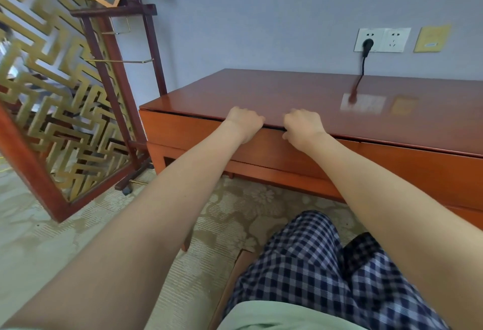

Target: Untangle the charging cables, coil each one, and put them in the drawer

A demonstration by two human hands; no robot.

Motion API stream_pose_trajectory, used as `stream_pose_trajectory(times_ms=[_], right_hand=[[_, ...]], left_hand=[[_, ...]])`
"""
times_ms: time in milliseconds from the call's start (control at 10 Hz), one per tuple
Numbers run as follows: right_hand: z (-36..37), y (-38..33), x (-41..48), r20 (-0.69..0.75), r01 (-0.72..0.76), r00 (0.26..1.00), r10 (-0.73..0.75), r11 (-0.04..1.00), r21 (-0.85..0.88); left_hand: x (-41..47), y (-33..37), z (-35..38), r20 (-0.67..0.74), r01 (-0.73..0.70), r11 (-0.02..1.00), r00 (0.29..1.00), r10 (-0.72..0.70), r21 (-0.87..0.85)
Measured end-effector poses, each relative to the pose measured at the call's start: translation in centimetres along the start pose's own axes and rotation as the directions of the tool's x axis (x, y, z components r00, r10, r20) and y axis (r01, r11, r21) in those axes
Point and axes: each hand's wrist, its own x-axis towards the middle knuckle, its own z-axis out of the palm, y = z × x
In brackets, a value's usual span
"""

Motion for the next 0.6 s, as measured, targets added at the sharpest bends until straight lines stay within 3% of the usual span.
stream_pose_trajectory(times_ms=[200, 300, 400, 500, 600], right_hand=[[0.7, 0.3, 0.5, -0.040, 0.003, 0.999, -0.002, 1.000, 0.009], [0.7, 1.2, 1.0, -0.014, 0.055, 0.998, -0.054, 0.992, 0.112], [0.3, 3.2, 1.7, 0.111, 0.036, 0.992, -0.066, 0.967, 0.253], [-0.6, 5.4, 2.0, 0.228, -0.031, 0.973, -0.033, 0.961, 0.274], [-0.7, 7.5, 2.9, 0.236, -0.072, 0.971, 0.027, 0.980, 0.187]], left_hand=[[0.0, 0.2, -0.2, 0.008, -0.002, 1.000, 1.000, 0.002, 0.000], [0.4, 0.0, -0.5, 0.023, 0.013, 1.000, 1.000, -0.012, -0.028], [1.7, 0.0, -1.2, 0.053, 0.043, 0.995, 0.998, -0.039, -0.085], [3.1, 0.2, -2.7, 0.067, 0.059, 0.987, 0.997, -0.049, -0.151], [5.2, 0.6, -4.3, 0.052, 0.049, 0.975, 0.998, -0.039, -0.216]])
